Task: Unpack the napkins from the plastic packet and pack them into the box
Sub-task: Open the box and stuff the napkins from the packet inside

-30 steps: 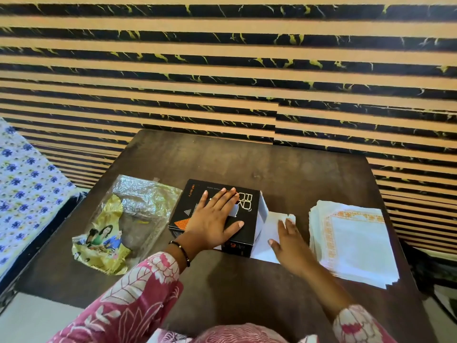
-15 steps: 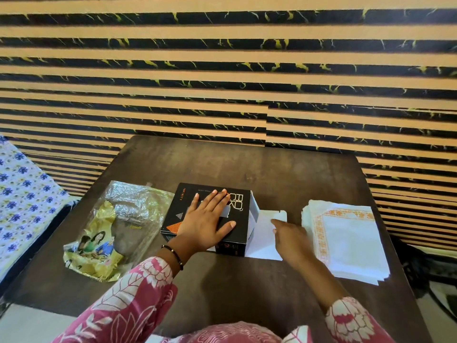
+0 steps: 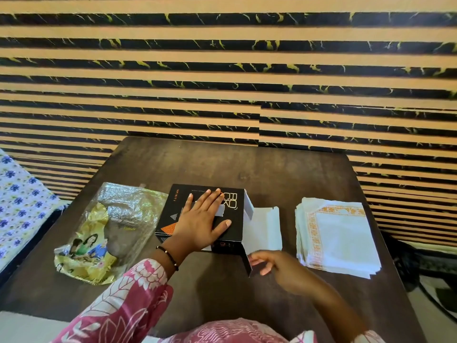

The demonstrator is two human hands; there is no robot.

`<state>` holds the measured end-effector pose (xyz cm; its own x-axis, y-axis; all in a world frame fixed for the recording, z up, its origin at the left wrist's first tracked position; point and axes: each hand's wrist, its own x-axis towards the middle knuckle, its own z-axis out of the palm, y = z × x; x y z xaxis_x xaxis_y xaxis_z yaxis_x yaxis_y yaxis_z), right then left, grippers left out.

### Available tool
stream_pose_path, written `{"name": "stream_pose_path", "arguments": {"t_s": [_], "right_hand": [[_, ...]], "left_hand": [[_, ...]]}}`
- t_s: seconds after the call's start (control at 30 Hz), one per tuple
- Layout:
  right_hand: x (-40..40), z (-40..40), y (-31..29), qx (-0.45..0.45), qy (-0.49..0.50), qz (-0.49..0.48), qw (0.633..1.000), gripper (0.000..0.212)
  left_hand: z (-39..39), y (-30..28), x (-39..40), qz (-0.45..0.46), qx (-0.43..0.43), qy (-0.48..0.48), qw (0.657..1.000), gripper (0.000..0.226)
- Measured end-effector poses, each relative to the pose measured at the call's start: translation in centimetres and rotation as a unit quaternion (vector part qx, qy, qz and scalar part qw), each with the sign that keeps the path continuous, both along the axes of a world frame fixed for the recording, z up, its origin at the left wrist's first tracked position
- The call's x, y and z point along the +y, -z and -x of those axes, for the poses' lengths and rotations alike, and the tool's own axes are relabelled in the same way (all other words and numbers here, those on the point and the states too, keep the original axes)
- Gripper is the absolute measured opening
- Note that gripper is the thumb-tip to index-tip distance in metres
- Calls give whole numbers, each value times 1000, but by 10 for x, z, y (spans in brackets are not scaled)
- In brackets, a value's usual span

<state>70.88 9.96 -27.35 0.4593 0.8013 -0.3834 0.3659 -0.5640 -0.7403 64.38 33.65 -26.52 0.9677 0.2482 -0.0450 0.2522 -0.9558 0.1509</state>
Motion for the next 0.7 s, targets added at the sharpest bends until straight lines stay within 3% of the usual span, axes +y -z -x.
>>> {"name": "stream_pose_path", "arguments": {"t_s": [0.17, 0.27, 0.43, 0.6, 0.7], "right_hand": [[14, 9, 5, -3, -34, -5, 999, 67], [21, 15, 15, 3, 5, -33, 999, 56], [27, 1, 17, 33, 175, -89, 980, 36], [51, -21, 8, 155, 216, -92, 960, 29], [64, -37, 4, 182, 249, -67, 949, 32]], "left_hand": [[0, -4, -10, 5, 33, 6, 999, 113], [1, -4, -22, -16, 55, 22, 998, 131], [2, -2, -23, -18, 70, 29, 997, 132], [1, -2, -23, -14, 64, 32, 997, 130], [2, -2, -22, -8, 63, 32, 997, 128]]}}
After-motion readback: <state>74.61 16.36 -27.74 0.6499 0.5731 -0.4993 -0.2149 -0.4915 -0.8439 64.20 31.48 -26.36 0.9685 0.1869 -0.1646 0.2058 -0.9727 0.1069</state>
